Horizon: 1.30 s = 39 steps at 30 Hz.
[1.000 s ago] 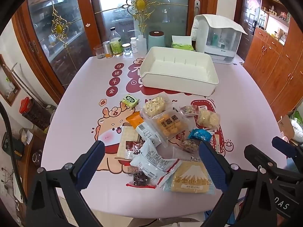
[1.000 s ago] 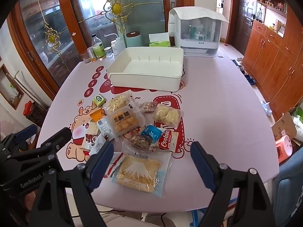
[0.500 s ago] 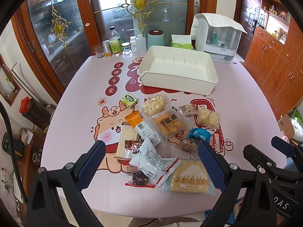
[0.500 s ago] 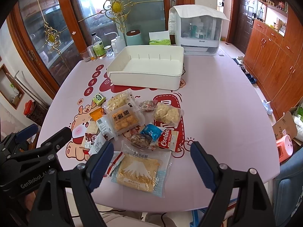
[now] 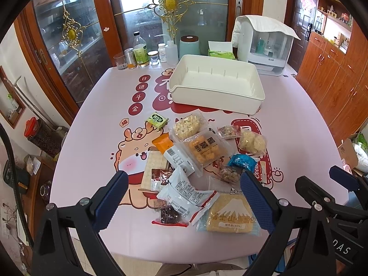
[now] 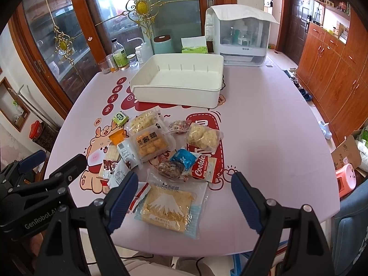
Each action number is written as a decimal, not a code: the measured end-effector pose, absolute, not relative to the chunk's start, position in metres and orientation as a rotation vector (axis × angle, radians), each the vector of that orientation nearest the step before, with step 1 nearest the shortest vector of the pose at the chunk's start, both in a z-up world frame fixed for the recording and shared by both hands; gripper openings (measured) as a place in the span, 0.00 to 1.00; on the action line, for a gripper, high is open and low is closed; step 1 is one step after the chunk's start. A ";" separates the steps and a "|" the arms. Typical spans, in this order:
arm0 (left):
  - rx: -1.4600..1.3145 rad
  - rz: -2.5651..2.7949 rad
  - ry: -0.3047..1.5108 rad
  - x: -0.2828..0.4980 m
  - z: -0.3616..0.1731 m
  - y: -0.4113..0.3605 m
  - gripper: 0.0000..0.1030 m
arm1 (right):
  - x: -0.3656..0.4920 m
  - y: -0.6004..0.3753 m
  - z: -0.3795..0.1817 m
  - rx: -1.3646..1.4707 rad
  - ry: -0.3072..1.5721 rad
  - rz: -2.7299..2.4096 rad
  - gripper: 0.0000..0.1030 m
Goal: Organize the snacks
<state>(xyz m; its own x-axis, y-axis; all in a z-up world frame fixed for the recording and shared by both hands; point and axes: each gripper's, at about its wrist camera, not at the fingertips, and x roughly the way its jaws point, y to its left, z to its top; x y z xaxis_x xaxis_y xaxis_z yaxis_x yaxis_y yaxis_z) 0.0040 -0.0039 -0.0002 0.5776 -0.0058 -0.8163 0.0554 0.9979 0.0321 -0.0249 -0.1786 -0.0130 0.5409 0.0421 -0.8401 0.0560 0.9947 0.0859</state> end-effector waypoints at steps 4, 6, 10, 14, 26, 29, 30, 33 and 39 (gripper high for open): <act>0.057 -0.035 0.956 0.003 0.000 -0.005 0.94 | -0.029 -0.176 -0.023 0.105 1.000 -0.005 0.81; 0.057 -0.035 0.957 0.003 -0.001 -0.005 0.94 | -0.028 -0.177 -0.019 0.106 1.001 -0.006 0.81; 0.054 -0.030 0.959 -0.009 -0.012 -0.002 0.94 | -0.031 -0.175 -0.022 0.107 1.005 -0.001 0.81; 0.054 -0.028 0.960 -0.011 -0.012 -0.002 0.94 | -0.033 -0.176 -0.023 0.108 1.008 0.003 0.81; 0.046 -0.024 0.960 -0.011 -0.009 -0.003 0.94 | -0.035 -0.180 -0.021 0.121 1.002 0.036 0.81; 0.037 -0.017 0.962 -0.012 -0.008 -0.005 0.94 | -0.037 -0.181 -0.020 0.120 0.994 0.053 0.81; 0.033 -0.014 0.964 -0.012 -0.008 -0.005 0.94 | -0.036 -0.183 -0.019 0.120 0.994 0.062 0.81; 0.020 -0.002 0.969 -0.014 -0.006 -0.009 0.94 | -0.037 -0.185 -0.017 0.116 0.989 0.090 0.81; -0.026 0.001 0.987 -0.016 -0.011 -0.010 0.94 | -0.037 -0.190 -0.019 0.101 0.997 0.149 0.81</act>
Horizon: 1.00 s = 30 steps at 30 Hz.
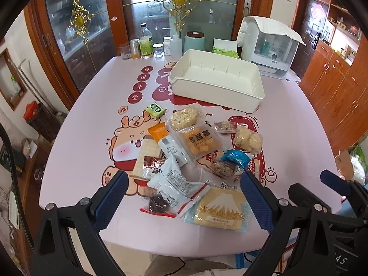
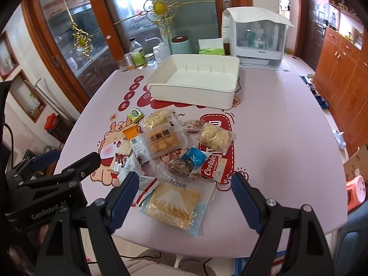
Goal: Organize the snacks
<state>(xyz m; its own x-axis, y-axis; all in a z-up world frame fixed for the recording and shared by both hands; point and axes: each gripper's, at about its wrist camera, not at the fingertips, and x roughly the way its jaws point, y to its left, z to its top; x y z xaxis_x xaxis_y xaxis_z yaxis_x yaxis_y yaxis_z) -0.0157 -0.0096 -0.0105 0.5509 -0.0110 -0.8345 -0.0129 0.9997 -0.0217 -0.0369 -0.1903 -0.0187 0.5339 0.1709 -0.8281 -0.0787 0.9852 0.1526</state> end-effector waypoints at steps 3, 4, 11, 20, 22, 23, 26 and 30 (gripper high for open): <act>-0.026 0.029 0.988 -0.018 -0.016 -0.007 0.94 | -0.035 -0.191 -0.024 0.094 1.020 0.177 0.81; -0.023 0.043 0.985 -0.020 -0.017 -0.006 0.94 | -0.035 -0.192 -0.025 0.096 1.026 0.188 0.81; 0.009 0.086 0.952 -0.023 -0.026 0.015 0.94 | -0.033 -0.197 -0.033 0.091 1.024 0.228 0.81; 0.040 0.089 1.040 -0.007 -0.057 0.056 0.95 | -0.012 -0.200 -0.060 0.052 1.033 0.226 0.81; 0.033 0.088 1.055 0.001 -0.065 0.067 0.95 | -0.004 -0.202 -0.069 0.047 1.051 0.225 0.81; 0.031 0.089 1.058 0.005 -0.070 0.072 0.95 | -0.001 -0.203 -0.072 0.050 1.058 0.229 0.81; 0.040 0.097 1.061 0.019 -0.085 0.085 0.95 | 0.013 -0.204 -0.083 0.042 1.073 0.241 0.81; 0.051 0.079 1.106 0.041 -0.113 0.100 0.95 | 0.031 -0.201 -0.098 -0.007 1.076 0.246 0.81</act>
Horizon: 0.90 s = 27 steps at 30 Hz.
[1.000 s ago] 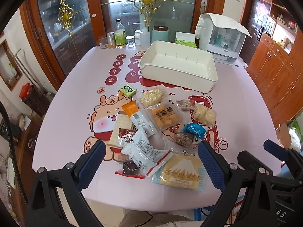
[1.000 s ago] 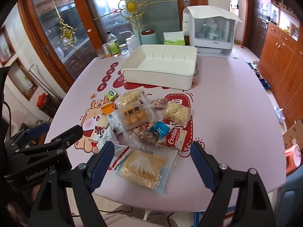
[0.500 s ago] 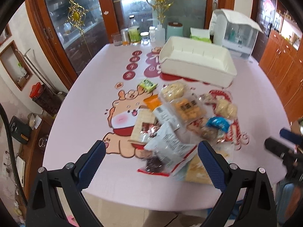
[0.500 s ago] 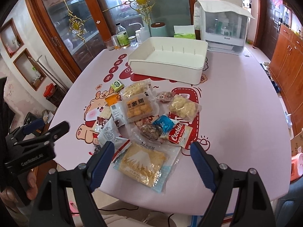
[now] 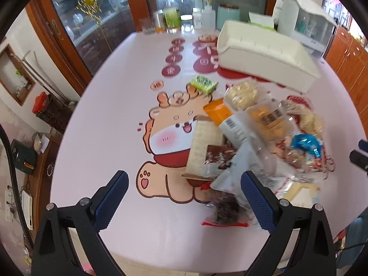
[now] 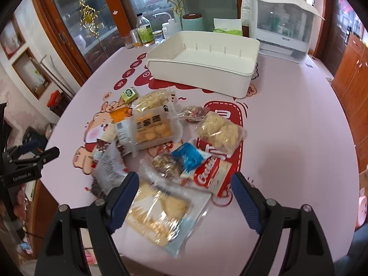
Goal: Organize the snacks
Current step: 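Grasp the white-grey printed bag with the left tool while the right tool grasps the blue biscuit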
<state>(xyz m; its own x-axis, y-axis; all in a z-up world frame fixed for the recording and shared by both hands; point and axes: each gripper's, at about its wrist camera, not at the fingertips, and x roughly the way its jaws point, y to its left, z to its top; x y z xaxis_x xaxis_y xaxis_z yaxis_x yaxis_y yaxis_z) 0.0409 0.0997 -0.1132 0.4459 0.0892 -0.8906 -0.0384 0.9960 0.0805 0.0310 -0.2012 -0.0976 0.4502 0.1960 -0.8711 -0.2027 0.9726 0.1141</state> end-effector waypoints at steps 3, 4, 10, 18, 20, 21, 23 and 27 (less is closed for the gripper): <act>0.019 0.023 1.178 0.052 -0.136 0.101 0.95 | 0.046 -0.197 -0.112 -0.031 1.101 0.259 0.81; 0.005 -0.001 1.198 0.053 -0.142 0.098 0.95 | 0.052 -0.196 -0.118 -0.038 1.113 0.268 0.81; -0.062 -0.119 1.316 0.062 -0.176 0.069 0.95 | 0.081 -0.187 -0.155 -0.123 1.174 0.285 0.79; -0.211 -0.144 1.496 0.073 -0.215 0.045 0.94 | 0.112 -0.182 -0.185 -0.163 1.218 0.324 0.69; -0.238 -0.145 1.518 0.074 -0.222 0.040 0.94 | 0.116 -0.178 -0.190 -0.188 1.225 0.343 0.67; -0.249 -0.143 1.524 0.076 -0.225 0.038 0.94 | 0.117 -0.176 -0.192 -0.201 1.228 0.352 0.67; -0.282 -0.132 1.535 0.078 -0.230 0.034 0.94 | 0.119 -0.172 -0.198 -0.224 1.239 0.375 0.65; -0.334 -0.094 1.545 0.087 -0.237 0.027 0.93 | 0.124 -0.166 -0.210 -0.262 1.262 0.394 0.53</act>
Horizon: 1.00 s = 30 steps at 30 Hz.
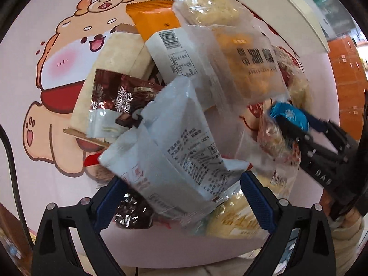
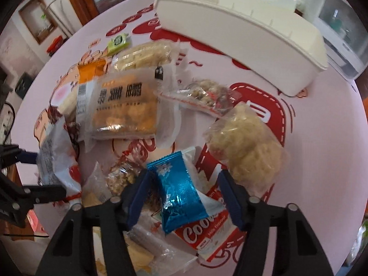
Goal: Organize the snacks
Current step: 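Grasp the white-grey printed bag with the left tool while the right tool grasps the blue biscuit, then carry both snacks over the white tray and open both tools to drop them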
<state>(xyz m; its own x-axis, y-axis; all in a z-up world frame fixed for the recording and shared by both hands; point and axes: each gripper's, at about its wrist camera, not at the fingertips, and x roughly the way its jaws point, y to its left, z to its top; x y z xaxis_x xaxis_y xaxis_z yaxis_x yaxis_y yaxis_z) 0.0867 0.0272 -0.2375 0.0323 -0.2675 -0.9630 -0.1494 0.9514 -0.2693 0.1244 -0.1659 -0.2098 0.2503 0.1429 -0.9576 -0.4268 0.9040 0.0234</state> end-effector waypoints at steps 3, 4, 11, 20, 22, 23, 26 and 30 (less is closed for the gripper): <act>-0.378 -0.079 1.547 0.088 -0.244 0.022 0.85 | 0.129 -0.168 -0.218 -0.247 1.301 0.410 0.41; -0.383 -0.074 1.538 0.088 -0.244 0.020 0.81 | 0.129 -0.168 -0.221 -0.248 1.305 0.411 0.39; -0.358 -0.112 1.467 0.085 -0.231 0.000 0.31 | 0.125 -0.175 -0.217 -0.201 1.281 0.420 0.31; -0.239 -0.169 1.342 0.080 -0.188 -0.022 0.24 | 0.109 -0.183 -0.181 -0.141 1.208 0.439 0.30; -0.212 -0.182 1.307 0.080 -0.168 -0.021 0.24 | 0.107 -0.185 -0.168 -0.119 1.186 0.439 0.30; -0.202 -0.191 1.293 0.080 -0.160 -0.021 0.24 | 0.107 -0.186 -0.162 -0.107 1.172 0.437 0.30; -0.170 -0.229 1.245 0.083 -0.126 -0.011 0.24 | 0.106 -0.192 -0.138 -0.071 1.126 0.431 0.30; -0.064 -0.252 1.138 0.096 -0.081 -0.016 0.24 | 0.110 -0.198 -0.103 -0.026 1.059 0.422 0.30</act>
